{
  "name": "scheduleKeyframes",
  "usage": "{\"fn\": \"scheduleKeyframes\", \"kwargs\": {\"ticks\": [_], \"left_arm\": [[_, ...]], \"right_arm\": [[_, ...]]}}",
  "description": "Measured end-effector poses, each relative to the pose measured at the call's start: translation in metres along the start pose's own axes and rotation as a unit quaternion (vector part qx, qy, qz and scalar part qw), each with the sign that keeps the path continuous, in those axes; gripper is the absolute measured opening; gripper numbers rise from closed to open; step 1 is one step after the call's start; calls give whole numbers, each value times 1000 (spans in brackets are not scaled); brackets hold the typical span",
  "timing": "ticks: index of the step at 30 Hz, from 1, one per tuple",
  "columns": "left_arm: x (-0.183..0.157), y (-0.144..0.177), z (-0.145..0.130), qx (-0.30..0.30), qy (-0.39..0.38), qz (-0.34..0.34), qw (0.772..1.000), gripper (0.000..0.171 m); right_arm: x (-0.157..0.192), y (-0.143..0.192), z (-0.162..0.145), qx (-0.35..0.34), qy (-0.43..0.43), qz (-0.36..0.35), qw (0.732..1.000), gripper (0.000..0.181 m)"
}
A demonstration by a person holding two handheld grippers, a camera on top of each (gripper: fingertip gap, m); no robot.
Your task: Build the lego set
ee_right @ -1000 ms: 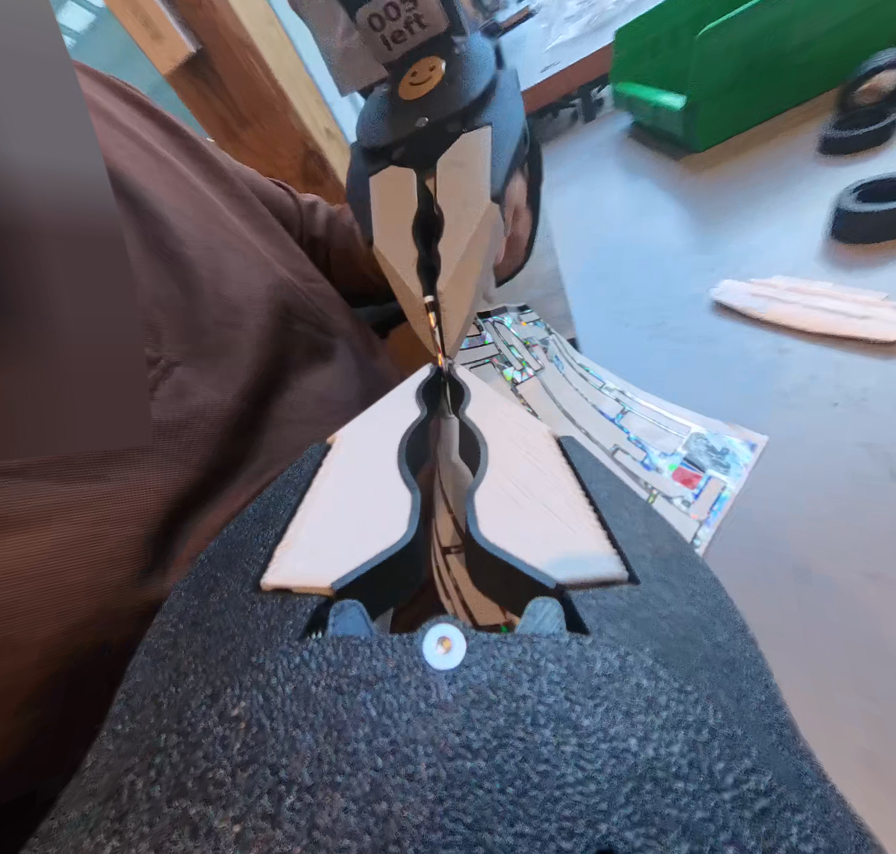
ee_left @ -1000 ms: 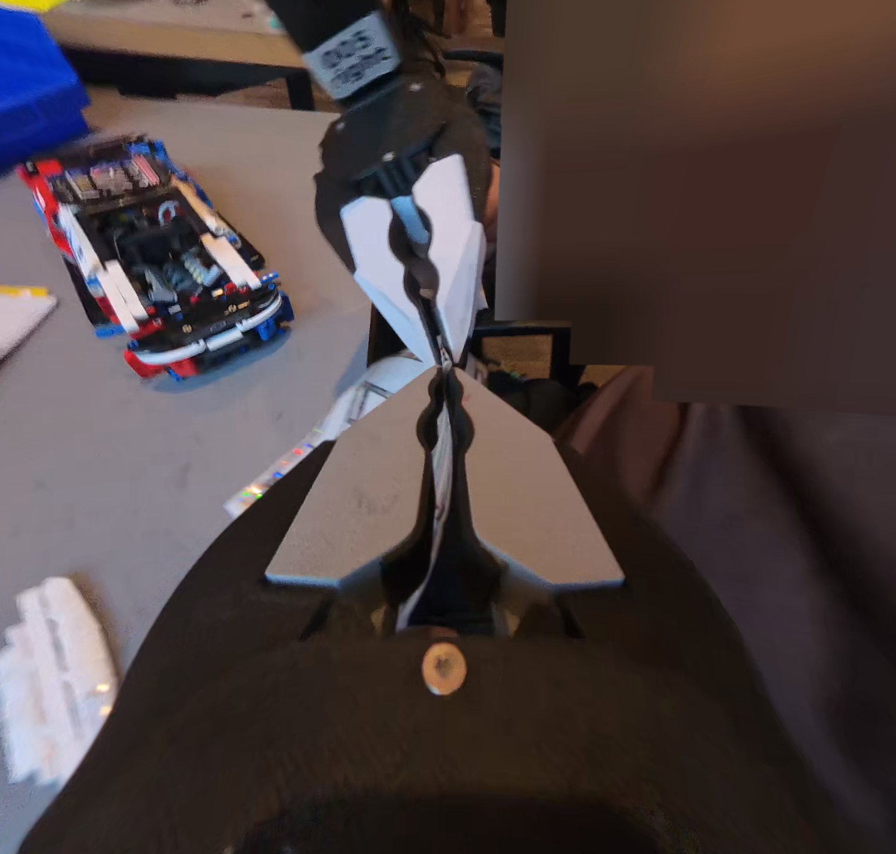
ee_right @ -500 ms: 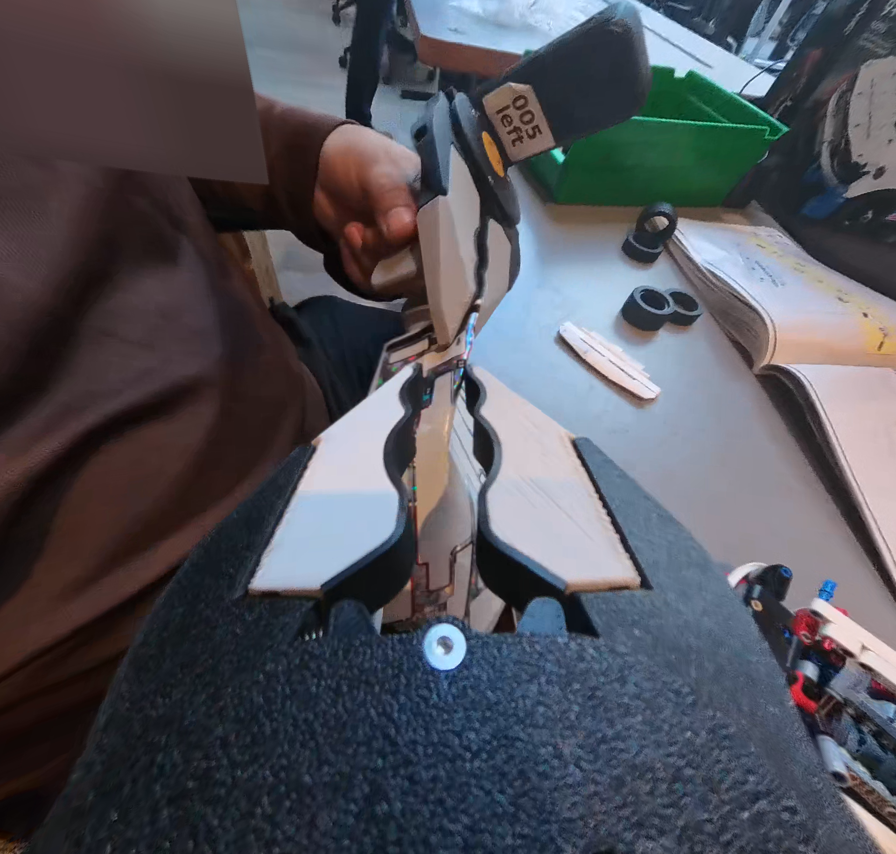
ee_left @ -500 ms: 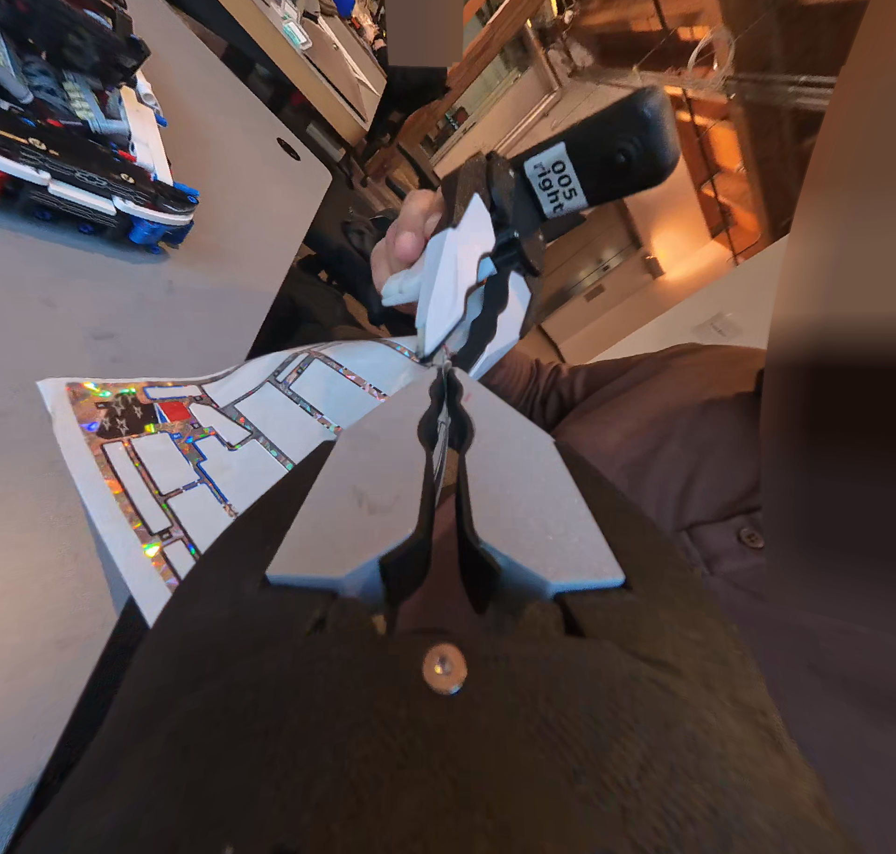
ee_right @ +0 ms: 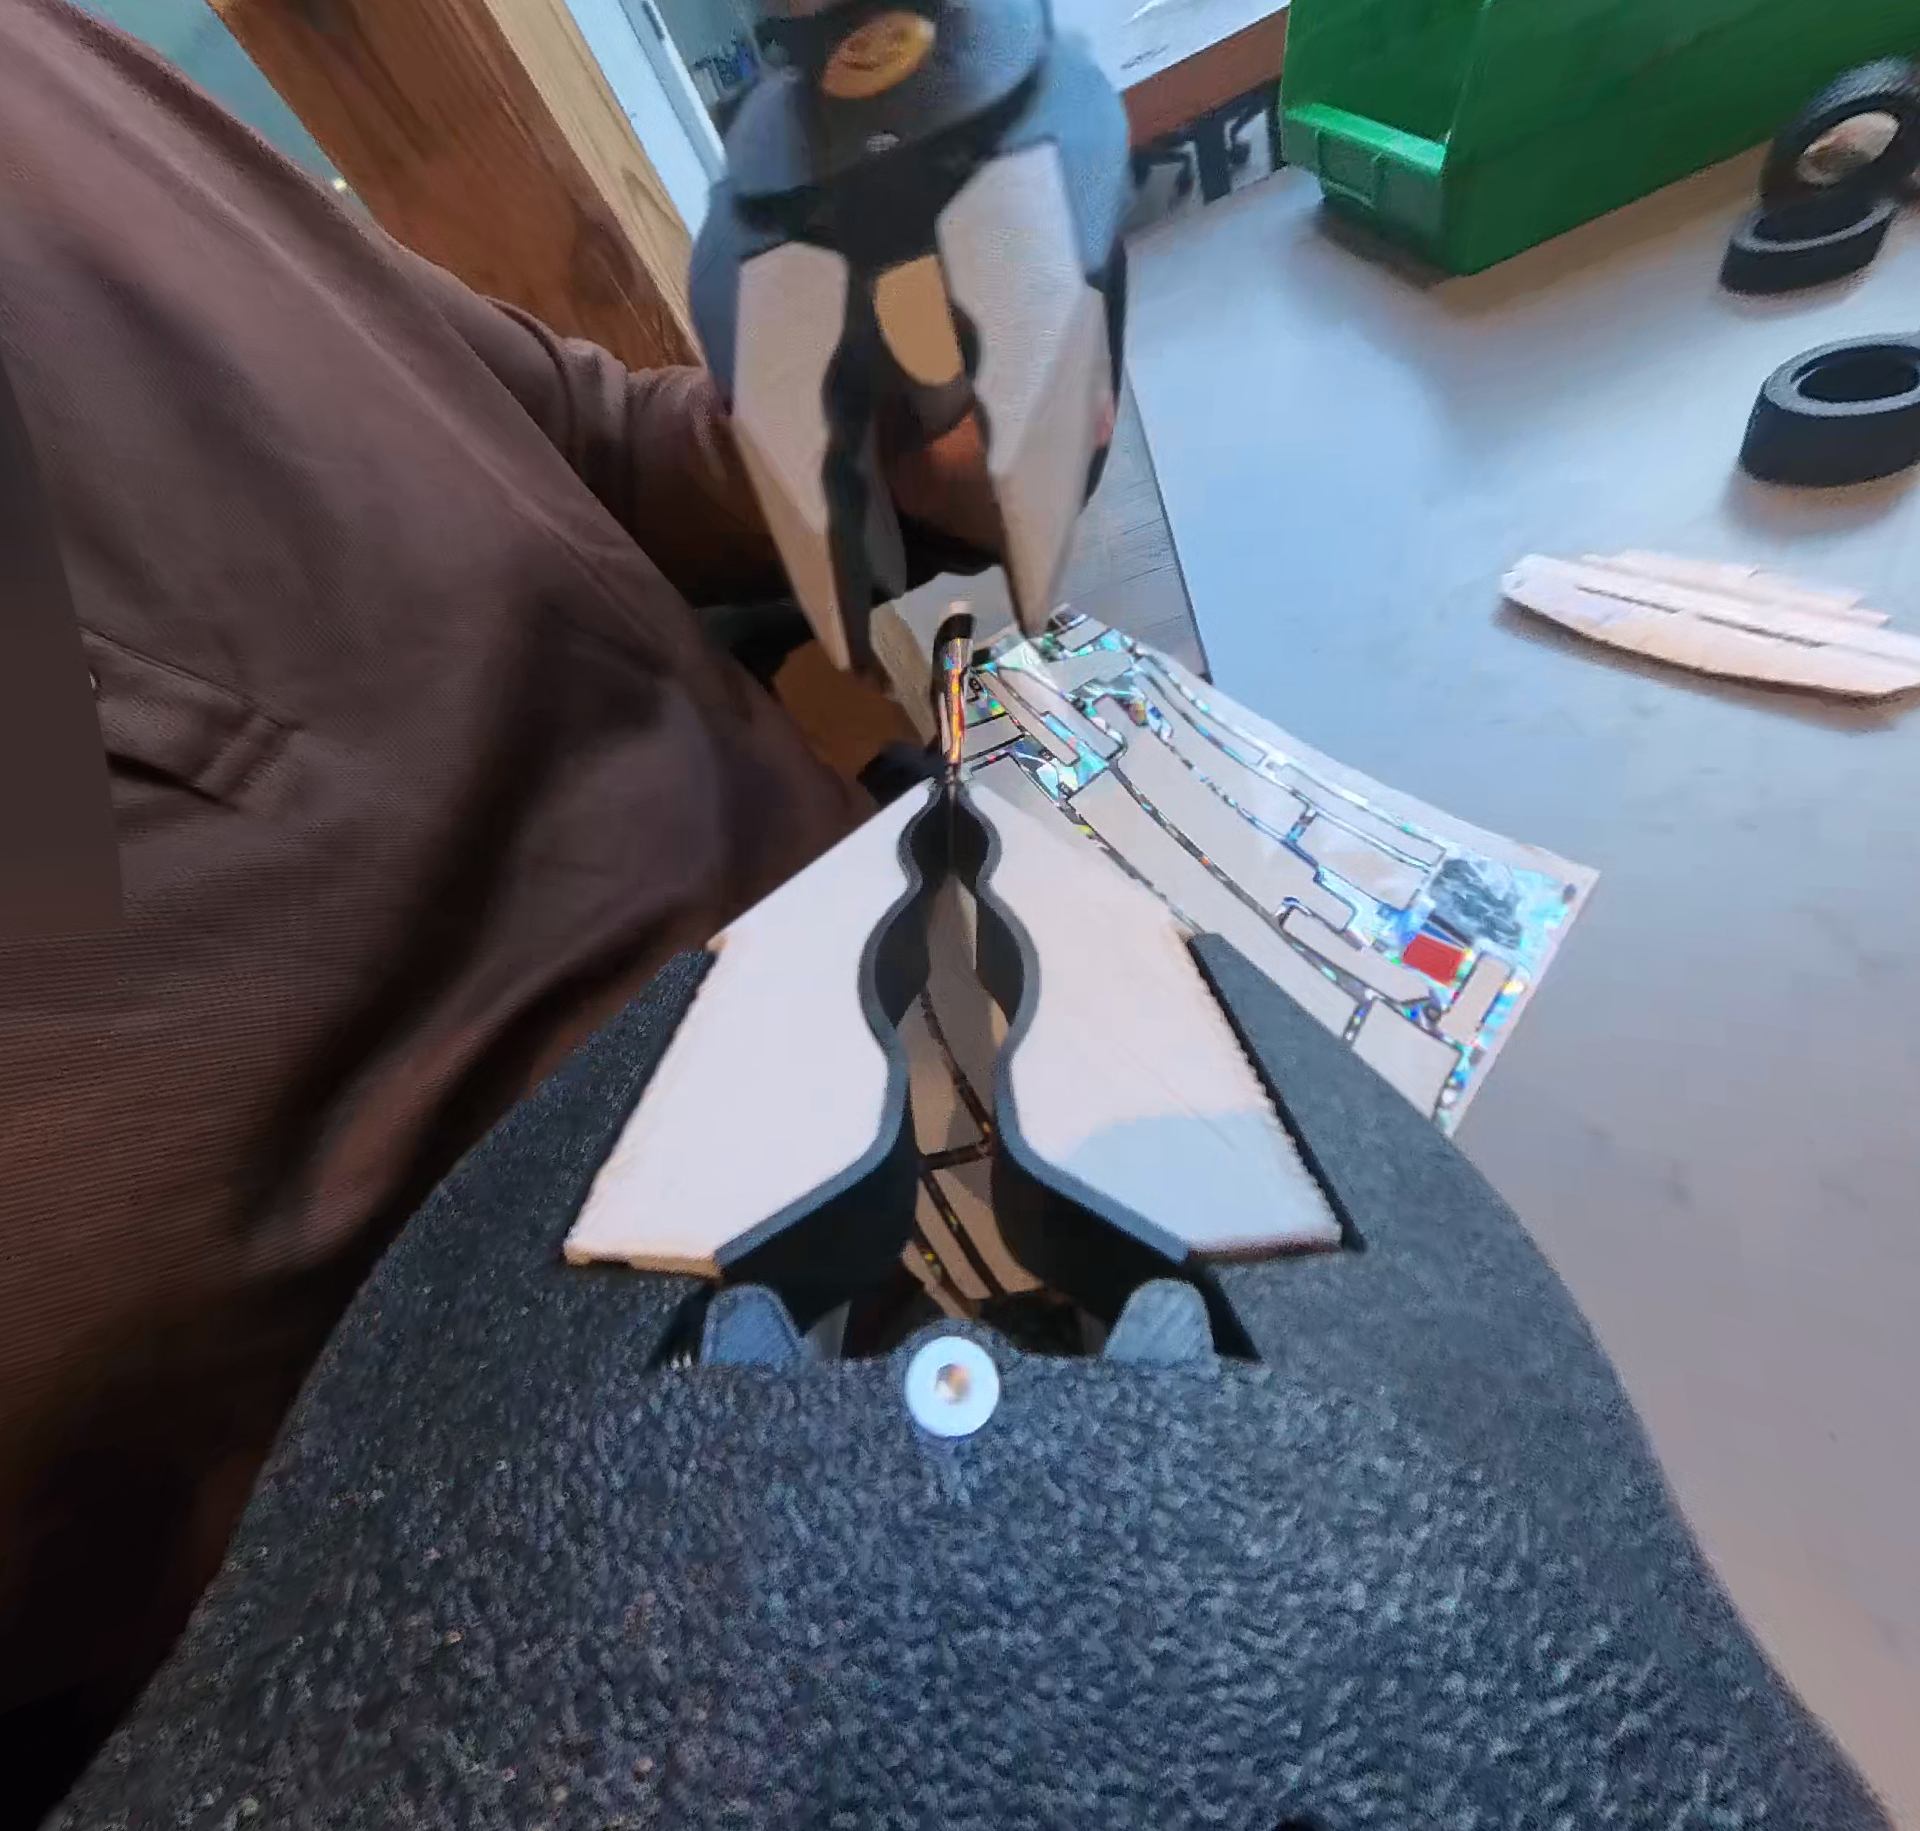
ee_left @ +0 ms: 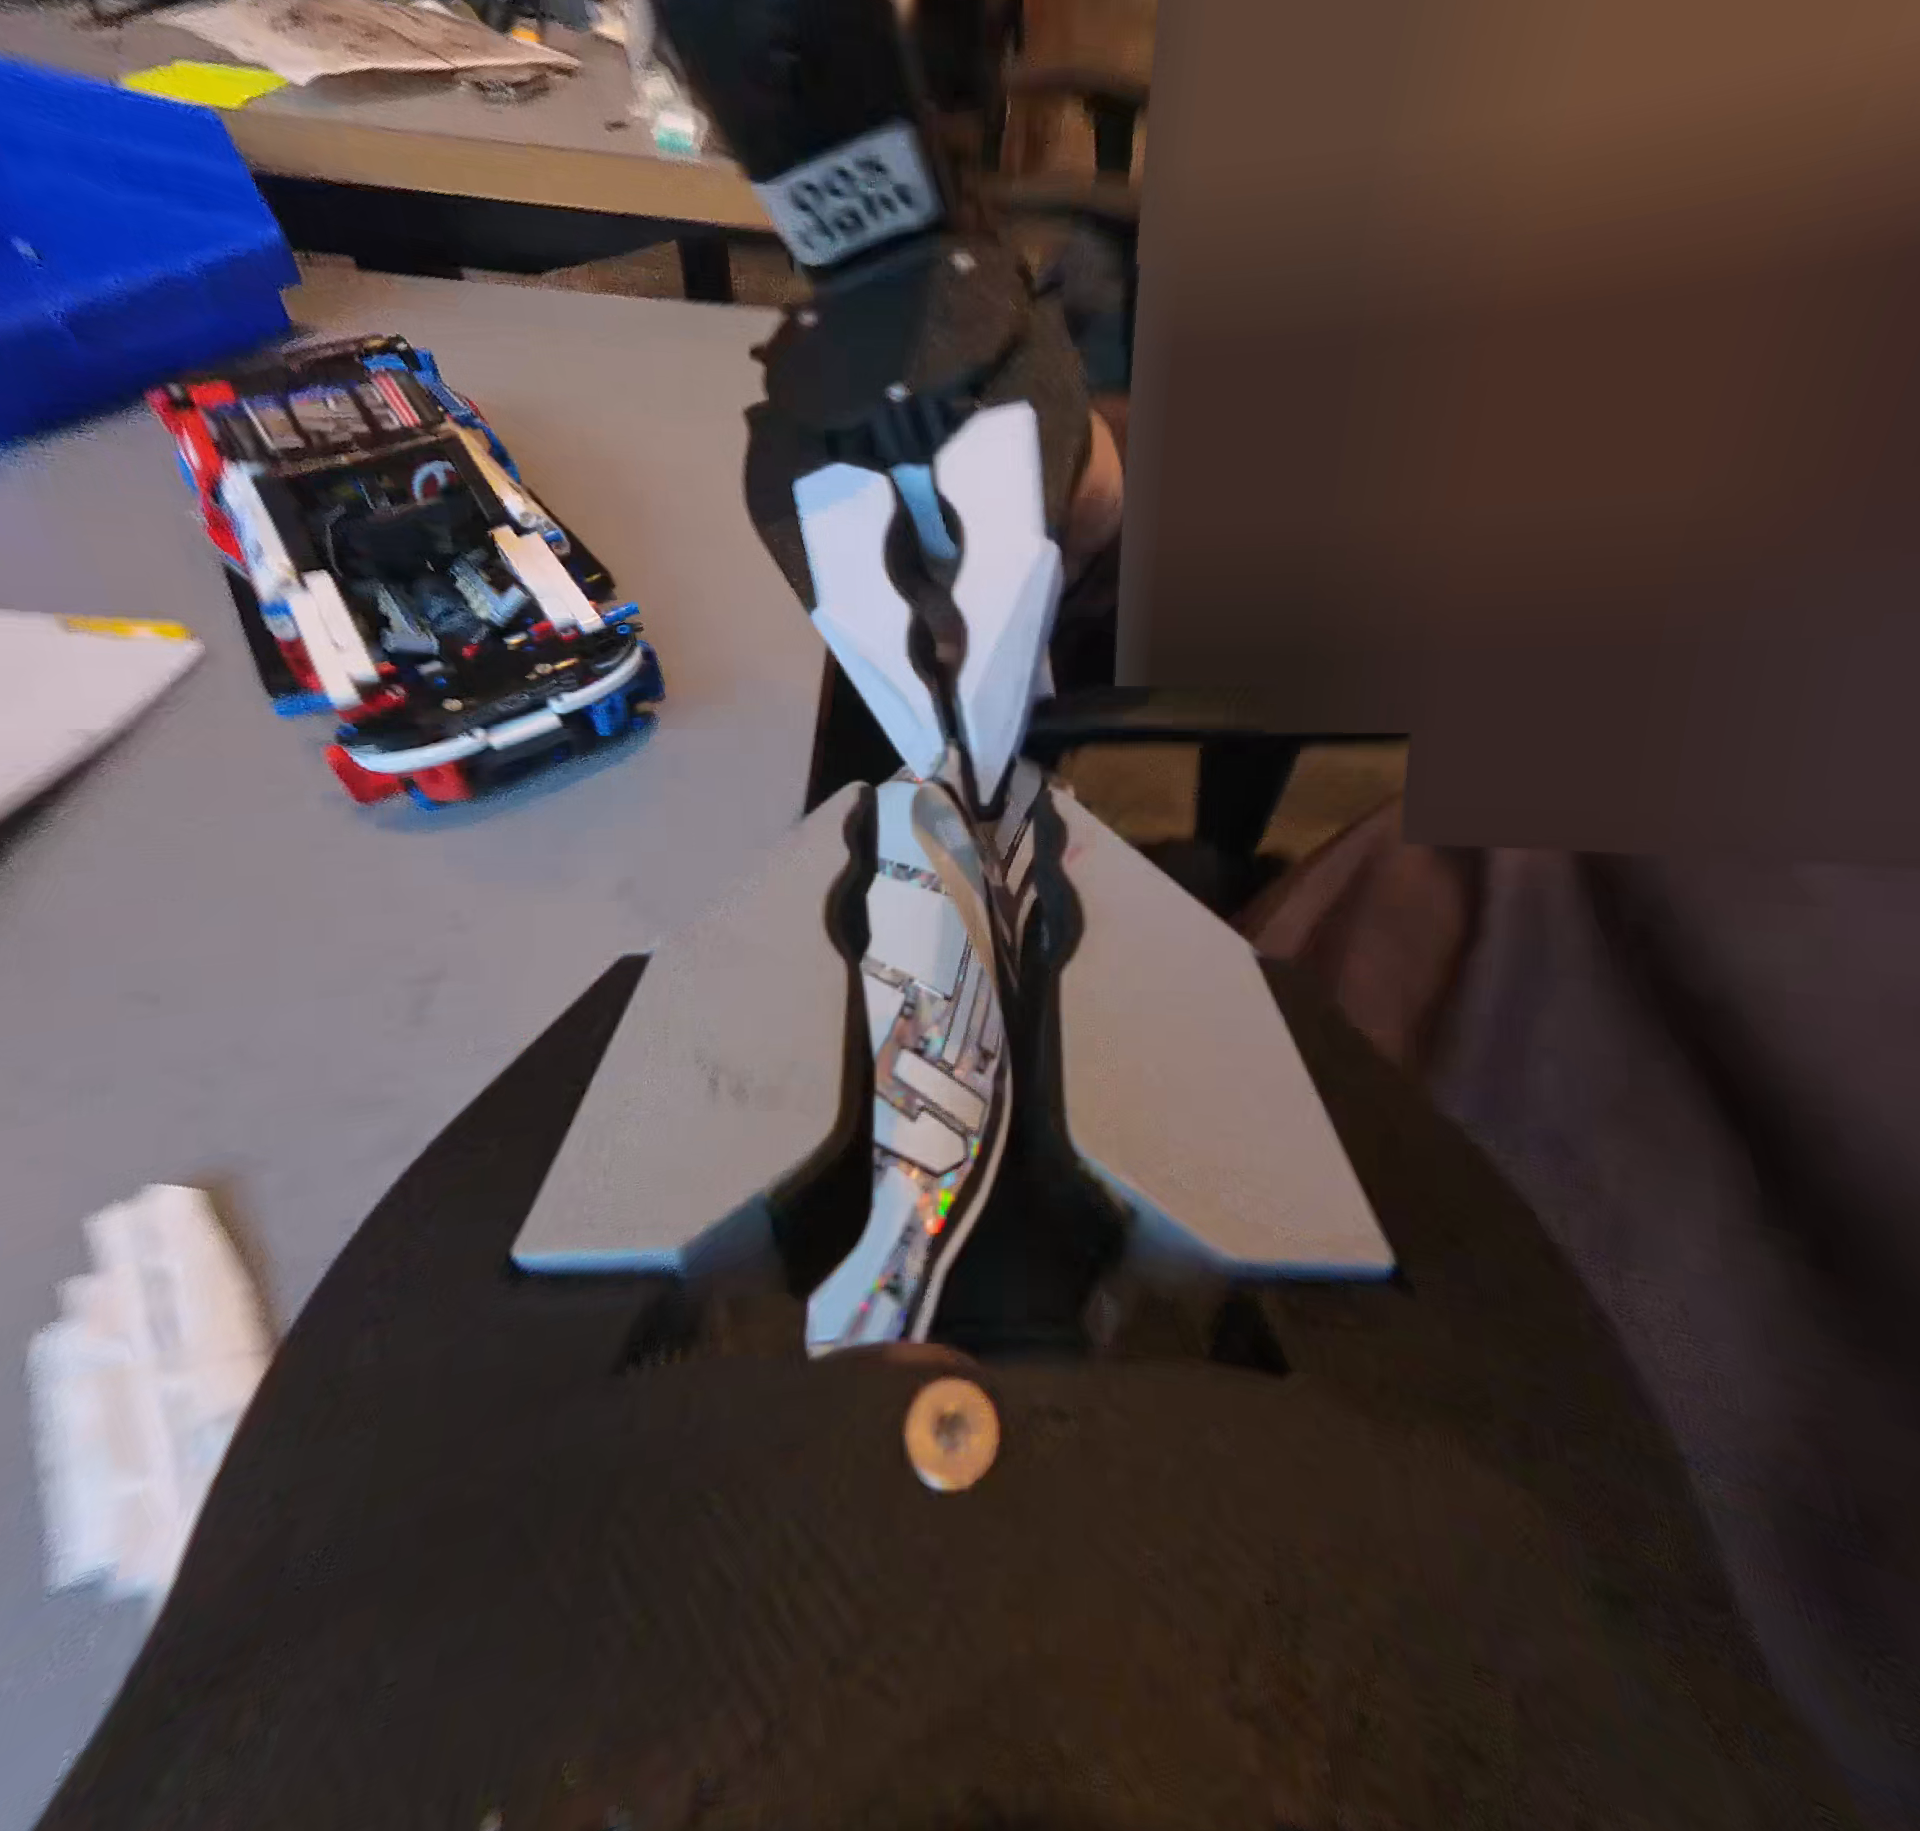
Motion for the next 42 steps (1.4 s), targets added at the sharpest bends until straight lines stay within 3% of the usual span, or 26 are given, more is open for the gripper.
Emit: {"fn": "scheduleKeyframes", "kwargs": {"ticks": [4,10,20,25,28,34,39,42], "left_arm": [[-9,-8,1,88,-143,10,986,26],[-9,-15,-5,123,-191,-12,974,15],[-13,-15,-13,101,-135,-65,984,0],[-8,-13,-19,69,-44,-79,994,0],[-9,-14,-24,75,-48,-69,994,0],[-10,-17,-21,78,-67,-52,993,0],[-11,-17,-18,76,-142,-4,987,0],[-11,-15,-15,62,-147,9,987,0]], "right_arm": [[-1,-4,-2,5,-47,34,998,0],[1,-6,-7,16,-68,49,996,0],[5,-10,-13,31,-69,85,994,1],[8,-8,-7,31,19,21,999,6],[9,-3,1,12,73,-24,997,7],[12,-5,-4,41,103,-35,993,5],[11,-5,-4,44,123,-52,990,2],[12,-5,-1,33,168,-79,982,0]]}}
Point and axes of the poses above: each gripper's, where its closed fingertips meet, y back along the fingers, z out of its top, x = y × z across the jaws, the point moved 6 cm from there along y, back along the fingers, and after that the axes turned 4 degrees about -x, right-handed, at the moved point
